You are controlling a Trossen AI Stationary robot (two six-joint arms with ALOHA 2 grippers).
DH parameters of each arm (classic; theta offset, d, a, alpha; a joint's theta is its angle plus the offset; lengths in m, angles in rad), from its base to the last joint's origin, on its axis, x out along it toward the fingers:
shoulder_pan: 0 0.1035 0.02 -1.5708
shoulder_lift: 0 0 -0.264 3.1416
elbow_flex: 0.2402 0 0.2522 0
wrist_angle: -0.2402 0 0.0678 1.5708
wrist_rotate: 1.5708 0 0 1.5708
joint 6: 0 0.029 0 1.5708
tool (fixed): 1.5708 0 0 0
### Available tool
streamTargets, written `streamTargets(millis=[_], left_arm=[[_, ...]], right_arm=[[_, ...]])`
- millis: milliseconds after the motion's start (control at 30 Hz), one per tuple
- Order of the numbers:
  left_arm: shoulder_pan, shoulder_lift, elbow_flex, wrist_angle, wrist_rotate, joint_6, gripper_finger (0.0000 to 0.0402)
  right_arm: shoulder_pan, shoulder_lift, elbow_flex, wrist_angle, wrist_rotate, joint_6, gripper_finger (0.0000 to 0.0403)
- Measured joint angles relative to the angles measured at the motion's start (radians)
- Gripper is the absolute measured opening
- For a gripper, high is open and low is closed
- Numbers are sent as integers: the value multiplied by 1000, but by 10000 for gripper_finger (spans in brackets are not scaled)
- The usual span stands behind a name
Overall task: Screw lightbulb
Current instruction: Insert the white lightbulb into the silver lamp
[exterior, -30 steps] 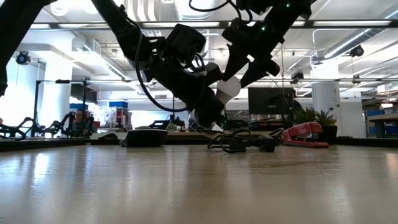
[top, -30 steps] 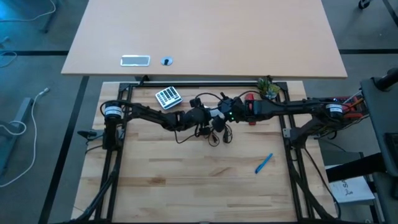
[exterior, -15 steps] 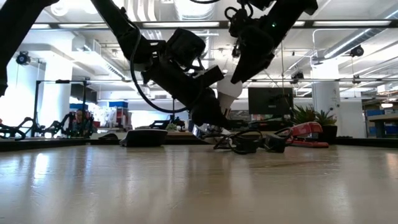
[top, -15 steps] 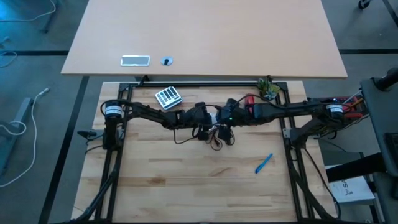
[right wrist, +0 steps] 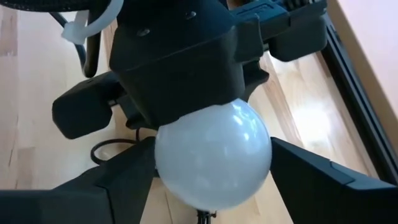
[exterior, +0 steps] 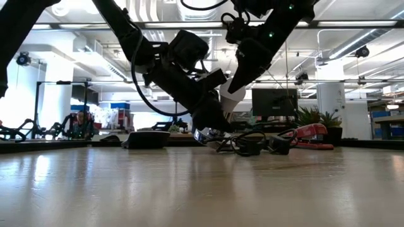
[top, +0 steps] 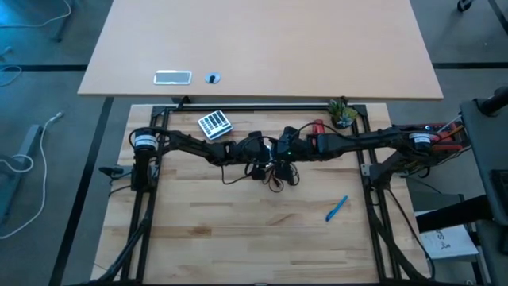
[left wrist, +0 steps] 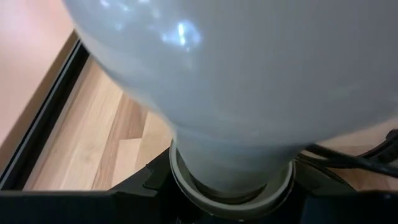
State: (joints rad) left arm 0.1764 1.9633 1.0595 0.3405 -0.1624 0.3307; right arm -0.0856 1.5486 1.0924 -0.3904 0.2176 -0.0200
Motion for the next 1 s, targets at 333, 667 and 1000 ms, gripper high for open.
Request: streamTargets(millis=[333, 667, 1000], left_arm=[[-1, 0, 2, 17, 19, -2, 158], [-1, -1, 3, 24, 18, -6, 158], [-2, -1, 2, 56, -45, -8, 158]], right_arm=[[0, 19, 12, 7, -6, -44, 304], [0, 38, 46, -40, 11, -3, 251], [0, 37, 48, -45, 33, 114, 236]])
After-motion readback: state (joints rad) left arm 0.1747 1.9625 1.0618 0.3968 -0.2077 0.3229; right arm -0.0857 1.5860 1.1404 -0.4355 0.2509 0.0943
